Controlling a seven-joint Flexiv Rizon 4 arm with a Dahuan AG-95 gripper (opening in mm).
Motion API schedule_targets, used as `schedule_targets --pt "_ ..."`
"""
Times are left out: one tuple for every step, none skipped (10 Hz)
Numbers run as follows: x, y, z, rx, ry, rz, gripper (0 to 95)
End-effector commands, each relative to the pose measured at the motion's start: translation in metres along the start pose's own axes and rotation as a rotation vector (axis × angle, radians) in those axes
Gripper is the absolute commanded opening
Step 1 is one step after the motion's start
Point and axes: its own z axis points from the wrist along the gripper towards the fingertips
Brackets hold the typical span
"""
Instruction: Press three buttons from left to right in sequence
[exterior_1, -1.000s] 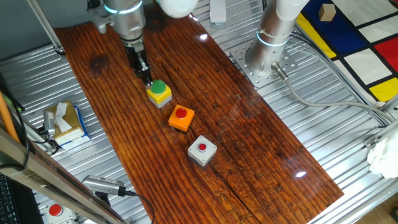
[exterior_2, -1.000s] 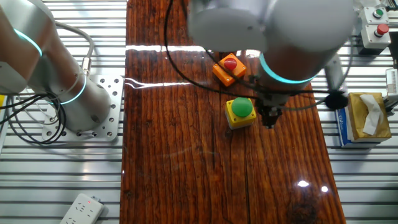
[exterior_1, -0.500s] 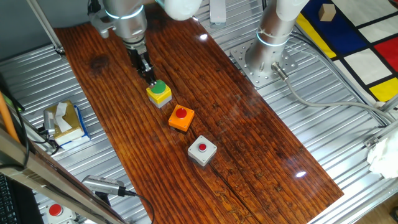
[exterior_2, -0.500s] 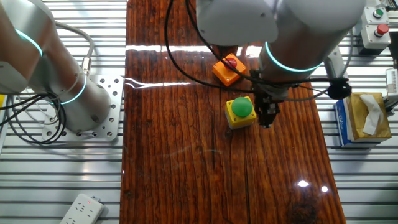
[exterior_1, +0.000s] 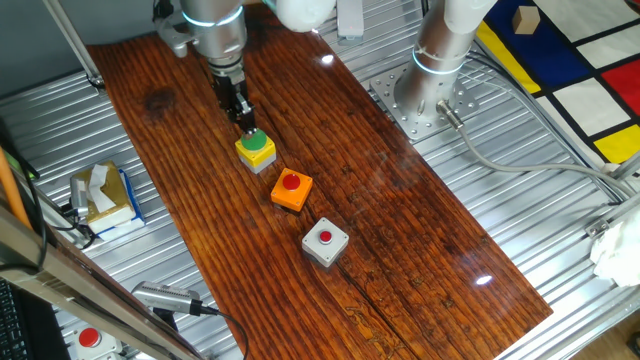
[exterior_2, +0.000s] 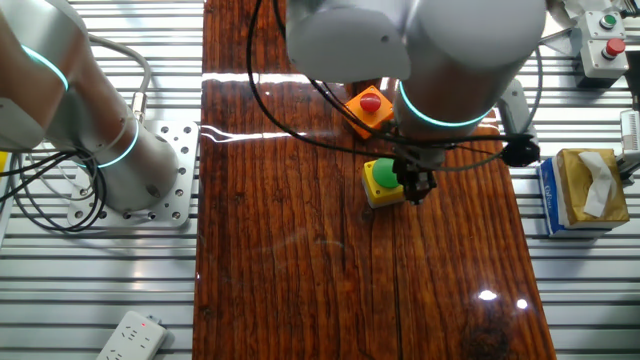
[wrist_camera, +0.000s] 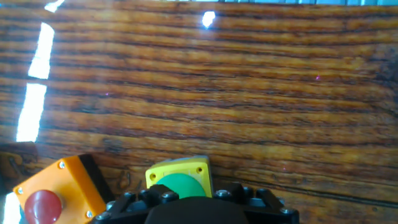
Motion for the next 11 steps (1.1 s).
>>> schedule_targets --pt "-0.003 0.001 0.006 -0.006 -0.014 0.007 57.0" --pt "-0.005 0.005 0.008 -0.005 -0.024 0.015 76.0" --pt "-0.009 0.012 0.010 0.000 -0.027 0.025 76.0" --pt "-0.011 0.018 0.012 0.003 -0.025 0.030 76.0" --pt "-0.013 0.021 0.013 0.001 -0.017 0.024 76.0" --pt "-0.013 0.021 0.012 -0.005 -0.016 0.013 76.0" --pt "-0.017 0.022 0.011 -0.019 -0.019 -0.013 76.0" --pt "-0.020 0.022 0.010 -0.019 -0.019 -0.037 76.0" --pt "-0.022 0.022 0.010 -0.015 -0.020 -0.055 76.0" --pt "-0.023 0.021 0.009 -0.017 -0.028 -0.082 95.0" --pt "-0.027 0.021 0.007 -0.008 -0.028 -0.100 95.0"
